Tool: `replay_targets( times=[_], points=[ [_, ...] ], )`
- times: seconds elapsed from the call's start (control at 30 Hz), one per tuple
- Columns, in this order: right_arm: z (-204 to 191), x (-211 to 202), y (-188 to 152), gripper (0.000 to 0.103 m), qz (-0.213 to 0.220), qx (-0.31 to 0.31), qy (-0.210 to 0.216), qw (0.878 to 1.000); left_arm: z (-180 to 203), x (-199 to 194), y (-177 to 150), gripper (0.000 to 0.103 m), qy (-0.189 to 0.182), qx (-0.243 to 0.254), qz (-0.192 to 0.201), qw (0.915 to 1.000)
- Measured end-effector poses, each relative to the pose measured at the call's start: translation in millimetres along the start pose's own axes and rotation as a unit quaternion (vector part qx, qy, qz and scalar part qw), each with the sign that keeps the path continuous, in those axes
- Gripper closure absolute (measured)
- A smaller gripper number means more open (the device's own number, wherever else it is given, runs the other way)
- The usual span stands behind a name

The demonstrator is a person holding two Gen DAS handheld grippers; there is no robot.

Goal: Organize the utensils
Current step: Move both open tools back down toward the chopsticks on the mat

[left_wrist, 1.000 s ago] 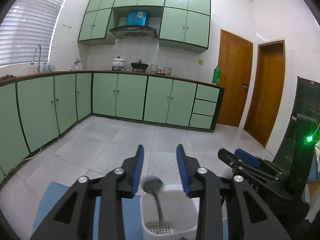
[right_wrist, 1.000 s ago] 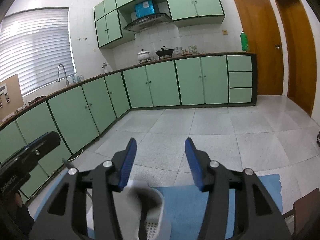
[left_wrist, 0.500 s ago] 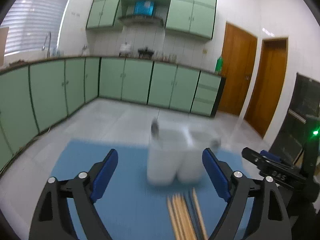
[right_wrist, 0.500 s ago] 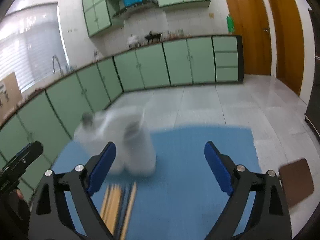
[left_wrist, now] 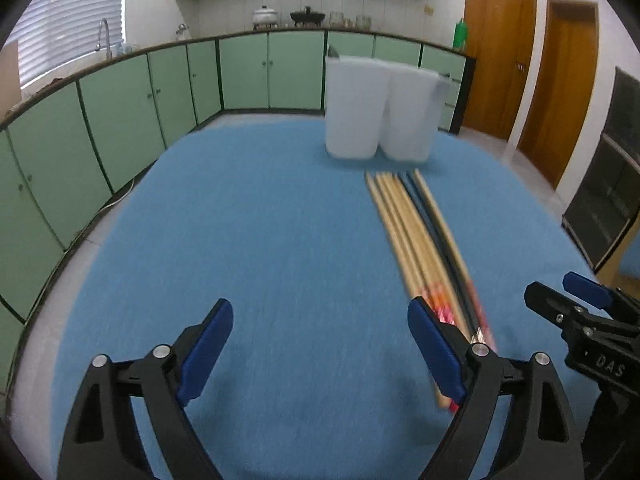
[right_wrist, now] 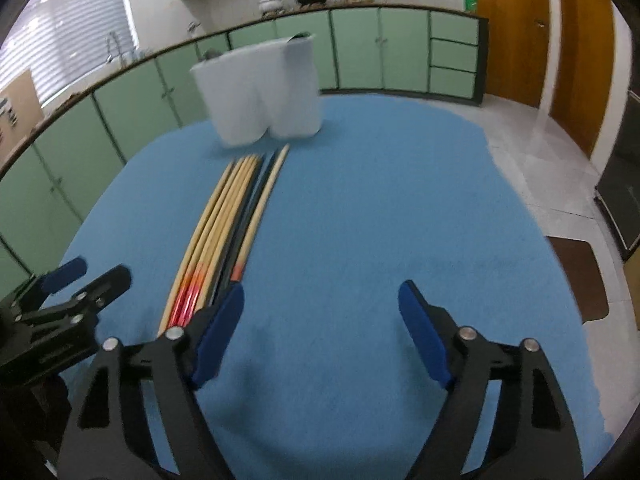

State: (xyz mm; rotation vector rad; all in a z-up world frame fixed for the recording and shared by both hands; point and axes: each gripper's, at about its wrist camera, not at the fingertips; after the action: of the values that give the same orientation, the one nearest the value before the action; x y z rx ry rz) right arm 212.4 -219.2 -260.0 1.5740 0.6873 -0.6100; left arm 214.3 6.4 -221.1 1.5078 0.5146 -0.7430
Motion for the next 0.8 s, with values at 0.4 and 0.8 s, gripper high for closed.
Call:
replay_targets(
  times=[0.4, 0.8],
  points=[
    [-31.4, 3.8, -13.4, 0.039, -0.039, -0.052, 0.012, 0.998, -1.9, -2.9, -16.4, 0.016, 0.005, -0.001, -0.024, 0.9997],
    [-29.9, -1.2, -14.3, 0.042, -0.031, -0.057, -0.021, 0.998, -6.0, -1.9, -16.1, 0.016, 0.006, -0.017, -0.026, 0.9995]
  ],
)
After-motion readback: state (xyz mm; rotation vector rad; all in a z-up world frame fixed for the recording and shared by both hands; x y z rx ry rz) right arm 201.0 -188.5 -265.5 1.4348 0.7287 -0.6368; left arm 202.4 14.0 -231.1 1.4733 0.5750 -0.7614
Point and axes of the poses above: each gripper's, at about its wrist camera, not at the fingertips, and x roughly the way its jaws point, z to its right, y to its top
